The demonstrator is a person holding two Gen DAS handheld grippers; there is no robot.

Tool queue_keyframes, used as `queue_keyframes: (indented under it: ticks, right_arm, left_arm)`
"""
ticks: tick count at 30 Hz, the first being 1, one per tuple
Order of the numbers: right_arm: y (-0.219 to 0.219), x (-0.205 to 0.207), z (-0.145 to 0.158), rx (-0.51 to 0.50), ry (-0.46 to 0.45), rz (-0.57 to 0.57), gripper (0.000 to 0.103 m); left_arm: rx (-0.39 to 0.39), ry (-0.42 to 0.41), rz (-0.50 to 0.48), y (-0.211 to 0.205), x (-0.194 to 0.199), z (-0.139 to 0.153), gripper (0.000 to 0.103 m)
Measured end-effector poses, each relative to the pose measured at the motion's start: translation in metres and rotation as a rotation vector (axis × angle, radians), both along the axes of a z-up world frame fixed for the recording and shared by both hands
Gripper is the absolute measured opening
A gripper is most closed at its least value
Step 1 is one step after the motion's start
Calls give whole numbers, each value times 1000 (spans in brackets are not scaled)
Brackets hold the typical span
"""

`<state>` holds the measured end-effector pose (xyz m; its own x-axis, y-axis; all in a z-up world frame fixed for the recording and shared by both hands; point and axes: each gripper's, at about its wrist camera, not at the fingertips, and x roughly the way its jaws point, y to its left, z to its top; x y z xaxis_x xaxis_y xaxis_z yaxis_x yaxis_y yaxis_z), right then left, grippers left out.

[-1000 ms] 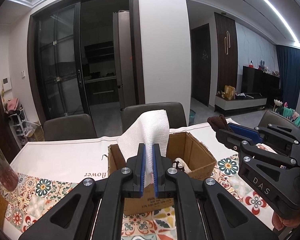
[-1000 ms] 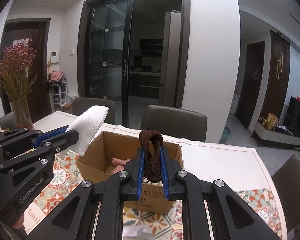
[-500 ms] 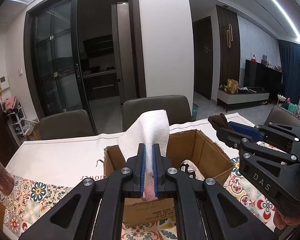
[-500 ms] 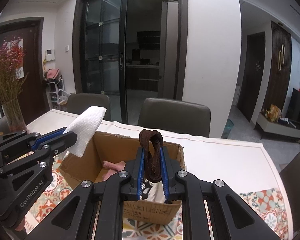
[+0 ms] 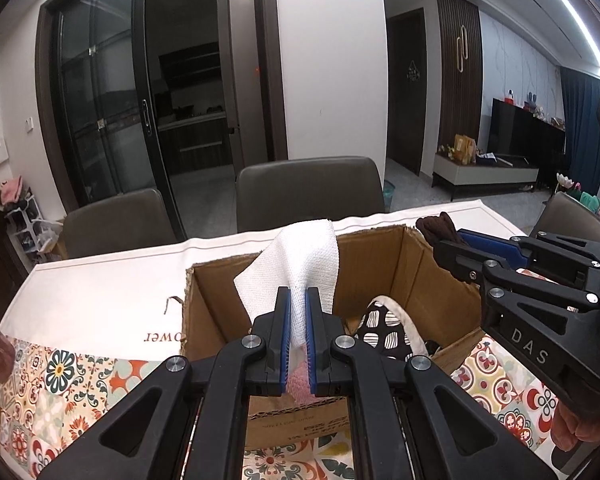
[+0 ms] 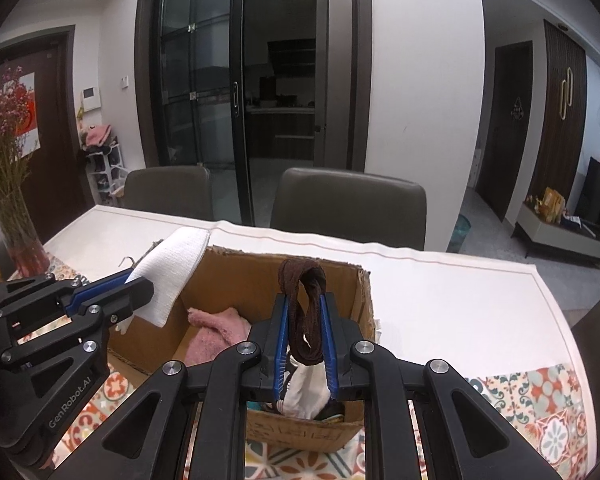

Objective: Organize soft objects
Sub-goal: 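Open both tools to drop the white cloth and hair tie into the box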

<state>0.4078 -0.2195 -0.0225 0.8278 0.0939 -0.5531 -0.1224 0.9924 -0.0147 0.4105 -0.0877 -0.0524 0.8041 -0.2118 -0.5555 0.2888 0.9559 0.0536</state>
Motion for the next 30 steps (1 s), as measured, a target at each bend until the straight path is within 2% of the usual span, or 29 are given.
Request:
queue_keyframes:
  ticks: [5,8,12,17,20,30]
  right_arm:
    - [-1,5,-7,10,26,4,18]
    - [-1,8,-10,10,44,6,21]
    - [-1,8,-11,11,46,7,37]
    - [-2,6,-10,8,49,-1,38]
    - [-1,3,-9,7,47,-7,43]
    - [-3,-11,-4,14,36,-17,45]
  left_arm:
    - [-3,29,-5,0,5,-6,10]
    - [-5,41,-6,2,5,-9,16]
    - [-4,47,-7,3,5,-10,25]
    - [2,42,-1,4,3,-9,32]
    - [5,35,3,4,0,-7,33]
    - [16,-2,16,6,-18,2,37]
